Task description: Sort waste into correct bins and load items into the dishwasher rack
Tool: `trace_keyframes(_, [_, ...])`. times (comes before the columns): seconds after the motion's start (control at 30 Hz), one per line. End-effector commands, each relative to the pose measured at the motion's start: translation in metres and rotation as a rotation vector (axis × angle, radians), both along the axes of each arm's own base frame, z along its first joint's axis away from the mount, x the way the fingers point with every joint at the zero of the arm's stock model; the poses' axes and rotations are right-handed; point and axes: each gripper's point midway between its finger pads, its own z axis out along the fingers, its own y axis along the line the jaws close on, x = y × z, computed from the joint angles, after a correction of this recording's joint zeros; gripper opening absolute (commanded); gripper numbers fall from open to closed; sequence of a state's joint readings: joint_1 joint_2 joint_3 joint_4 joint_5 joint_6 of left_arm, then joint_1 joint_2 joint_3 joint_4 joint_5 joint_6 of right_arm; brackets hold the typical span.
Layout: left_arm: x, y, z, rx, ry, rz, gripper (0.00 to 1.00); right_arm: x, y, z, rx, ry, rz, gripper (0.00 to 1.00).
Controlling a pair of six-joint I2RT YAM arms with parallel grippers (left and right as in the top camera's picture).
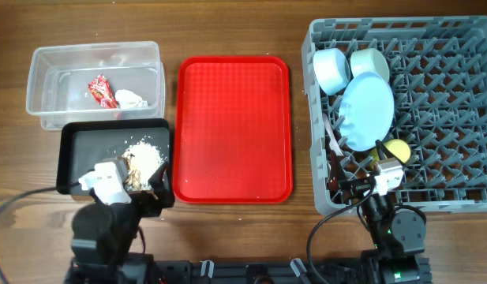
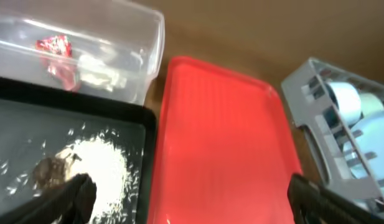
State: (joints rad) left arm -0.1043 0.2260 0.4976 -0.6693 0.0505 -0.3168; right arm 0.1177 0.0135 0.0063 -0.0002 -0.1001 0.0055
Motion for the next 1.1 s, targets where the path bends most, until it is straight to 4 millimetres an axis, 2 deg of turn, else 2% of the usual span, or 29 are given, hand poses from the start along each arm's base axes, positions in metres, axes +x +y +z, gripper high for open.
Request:
trace_keyframes(0.0, [0.011,0.001,-0.016,-0.024,-0.135,0.008,1.0,0.0,-0.003,0.002,-0.004,-0.008,-0.016,1.0])
trace_keyframes(0.17, [0.034,0.006,-0.002,-0.022,-0.433,0.031,1.0,0.0,-0.003,0.001,-0.004,-0.007,-0.016,1.0])
trace_keyframes(0.27, [0.036,0.004,0.002,0.086,-0.532,-0.001,1.0,0.0,-0.003,0.002,-0.004,-0.008,-0.016,1.0])
trace_keyframes(0.33, [0.037,-0.001,-0.007,0.15,-0.502,-0.04,1.0,0.0,-0.003,0.002,-0.004,-0.008,-0.016,1.0])
trace_keyframes(0.43, [0.036,-0.004,-0.041,0.141,-0.364,-0.065,1.0,0.0,-0.003,0.002,-0.004,-0.008,-0.016,1.0])
trace_keyframes(1.07, [0.036,-0.004,-0.041,0.125,-0.361,-0.062,1.0,0.0,-0.003,0.002,-0.004,-0.008,-0.016,1.0])
